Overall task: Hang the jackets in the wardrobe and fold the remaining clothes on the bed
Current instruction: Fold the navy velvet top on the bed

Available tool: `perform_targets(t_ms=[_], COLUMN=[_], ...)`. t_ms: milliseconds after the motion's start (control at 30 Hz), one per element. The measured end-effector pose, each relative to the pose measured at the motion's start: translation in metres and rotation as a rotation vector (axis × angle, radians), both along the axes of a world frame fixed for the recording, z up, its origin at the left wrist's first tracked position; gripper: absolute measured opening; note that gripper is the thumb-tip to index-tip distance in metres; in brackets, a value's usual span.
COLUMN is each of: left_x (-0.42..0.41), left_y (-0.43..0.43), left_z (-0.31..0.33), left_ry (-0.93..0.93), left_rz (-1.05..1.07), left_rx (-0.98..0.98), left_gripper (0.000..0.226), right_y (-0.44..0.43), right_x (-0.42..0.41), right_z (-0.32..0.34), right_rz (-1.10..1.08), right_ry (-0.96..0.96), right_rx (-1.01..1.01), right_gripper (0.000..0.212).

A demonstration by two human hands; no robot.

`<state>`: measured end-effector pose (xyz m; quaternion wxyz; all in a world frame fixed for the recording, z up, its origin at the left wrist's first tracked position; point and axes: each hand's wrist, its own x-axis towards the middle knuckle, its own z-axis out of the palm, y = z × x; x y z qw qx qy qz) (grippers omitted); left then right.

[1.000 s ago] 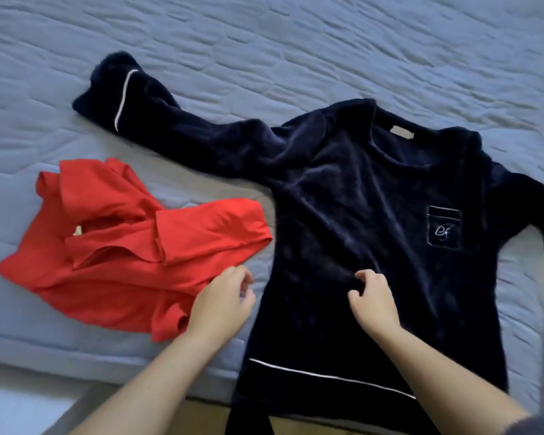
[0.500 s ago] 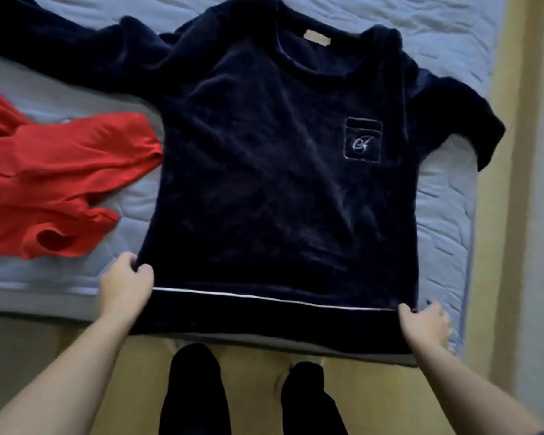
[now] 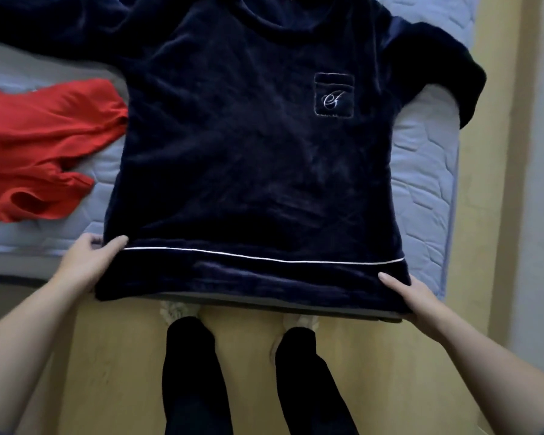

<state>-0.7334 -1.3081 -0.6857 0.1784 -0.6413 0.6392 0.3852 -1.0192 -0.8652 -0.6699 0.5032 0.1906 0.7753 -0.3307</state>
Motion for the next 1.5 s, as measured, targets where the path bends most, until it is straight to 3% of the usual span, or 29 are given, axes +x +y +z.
perform_targets(t_ms=[67, 133, 200, 367, 467, 600, 833, 1067, 1233, 1367, 1500], left_x=[0.009, 0.022, 0.038, 0.045, 0.024, -0.013, -0.098, -0.123, -0.095, -0.079, -0.084], left_y=[0.006, 0.004, -0.001, 0.003, 0.008, 0.007, -0.049, -0.201, -0.318, -0.394, -0.459], left_z=[-0.001, -0.002, 0.001, -0.004, 0.006, 0.027, 0.054, 0.038, 0.007, -0.019, -0.04], left_ry=[0.037, 0.037, 0.002, -0.26, -0.367, -0.295, -0.125, -0.054, -0.059, -0.001, 0.213], left_rz=[-0.055, -0.098, -0.095, -0.284, -0.277, -0.546, -0.687, -0.578, -0.457, -0.266, 0.043], left_rx=[0.123, 0.056, -0.06, -0.016, -0.138, -0.412, -0.426, -0.559, -0.627, -0.676, -0.674], left_gripper=[0.02, 0.01, 0.011, 0.022, 0.041, 0.054, 0.042, 0.028, 0.035, 0.057, 0.061], right_y=[0.005, 0.015, 0.023, 0.018, -0.001, -0.055, -0.227, -0.443, -0.58, -0.624, -0.626], right_x=[0.002, 0.003, 0.005, 0.015, 0.014, -0.001, -0.015, 0.007, 0.016, 0.021, 0.027], right_z=[-0.003, -0.004, -0.004, -0.014, -0.022, -0.005, 0.018, -0.017, -0.052, -0.093, -0.128], right_rz=[-0.031, -0.098, -0.068, 0.049, 0.202, 0.516, 0.823, 1.038, 1.014, 1.022, 1.068], right_ry=[-0.114, -0.176, -0.15, -0.059, 0.126, 0.569, 0.633, 0.713, 0.888, 0.748, 0.79], right_rx=[-0.013, -0.02, 0.036, 0.223, 0.335, 0.549, 0.308, 0.053, -0.007, 0.077, 0.18], right_gripper=[0.035, 0.038, 0.034, 0.03, 0.037, 0.057, 0.07, 0.071, 0.068, 0.069, 0.082])
